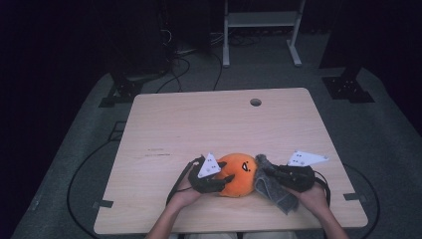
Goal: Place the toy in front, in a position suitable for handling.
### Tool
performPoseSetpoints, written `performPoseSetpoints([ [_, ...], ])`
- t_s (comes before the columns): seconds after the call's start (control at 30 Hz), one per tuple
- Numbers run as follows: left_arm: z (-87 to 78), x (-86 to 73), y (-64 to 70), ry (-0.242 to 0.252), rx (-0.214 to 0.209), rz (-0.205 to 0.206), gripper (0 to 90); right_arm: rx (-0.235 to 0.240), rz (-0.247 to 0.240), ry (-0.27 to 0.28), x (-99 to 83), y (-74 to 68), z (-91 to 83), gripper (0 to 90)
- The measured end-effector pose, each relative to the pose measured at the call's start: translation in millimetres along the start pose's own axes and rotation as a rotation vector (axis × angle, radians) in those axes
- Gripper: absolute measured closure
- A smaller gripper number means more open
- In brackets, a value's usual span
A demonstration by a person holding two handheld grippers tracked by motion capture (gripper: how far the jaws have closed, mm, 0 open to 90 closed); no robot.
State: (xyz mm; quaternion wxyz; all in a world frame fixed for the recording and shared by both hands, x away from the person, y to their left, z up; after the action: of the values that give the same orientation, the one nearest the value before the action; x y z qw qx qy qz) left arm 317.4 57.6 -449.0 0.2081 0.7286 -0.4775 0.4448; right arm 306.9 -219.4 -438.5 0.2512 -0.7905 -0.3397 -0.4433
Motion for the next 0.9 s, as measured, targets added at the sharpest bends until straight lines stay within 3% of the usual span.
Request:
performPoseSetpoints([
  [0.1,-2.2,0.2,-0.4,-0.014,-0.026,0.001,48.3,0.045,-0.020,0.009,8.8,-9.3,6.9,79.8],
  [0.17,-5.9,2.8,-1.7,0.006,-0.062,-0.010,46.2,0.049,-0.041,-0.020,6.0,-13.5,11.9,79.9],
  [0.2,-7.7,5.9,-2.0,0.033,-0.078,-0.016,39.9,0.049,-0.056,-0.029,4.8,-15.1,11.6,79.9],
  [0.27,-8.6,11.7,-0.6,0.078,-0.067,-0.024,28.4,0.053,-0.067,-0.036,3.5,-17.2,8.6,79.9],
  [0.37,0.4,11.9,4.6,0.026,-0.038,0.000,33.7,0.060,-0.072,-0.037,0.7,-18.1,7.3,79.9],
  [0.47,1.3,9.1,5.7,0.024,-0.049,-0.011,37.4,0.051,-0.022,-0.057,-7.3,-7.8,7.4,79.9],
  [0.6,-0.2,8.1,7.2,0.012,-0.056,-0.005,38.7,-0.011,0.034,-0.148,-20.7,10.5,5.2,80.0],
  [0.67,-0.3,8.4,8.3,0.006,-0.062,0.000,39.5,0.027,0.057,-0.074,-12.2,8.9,-2.3,80.0],
  [0.77,0.3,9.3,10.9,-0.004,-0.083,0.014,40.5,0.100,0.039,0.022,11.7,-3.2,-7.9,79.9],
  [0.83,-1.0,10.4,12.1,-0.006,-0.097,0.016,40.5,0.118,0.015,0.007,18.1,-10.9,-2.6,79.8],
  [0.9,-5.8,13.3,10.9,0.016,-0.136,0.013,38.2,0.124,-0.001,-0.039,14.7,-15.4,7.5,79.8],
])
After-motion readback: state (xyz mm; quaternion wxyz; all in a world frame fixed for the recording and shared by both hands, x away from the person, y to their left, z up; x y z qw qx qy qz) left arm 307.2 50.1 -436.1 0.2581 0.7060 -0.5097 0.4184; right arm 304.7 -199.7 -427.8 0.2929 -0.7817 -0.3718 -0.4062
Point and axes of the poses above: each handheld gripper's, and its own axes: z roughly forward along the jaws, x roughly out of its top, y roughly to its right, the point moved 2 cm from there along z, roughly forward along the jaws, and after that the axes turned 1 degree about z, right-handed, at the moved point
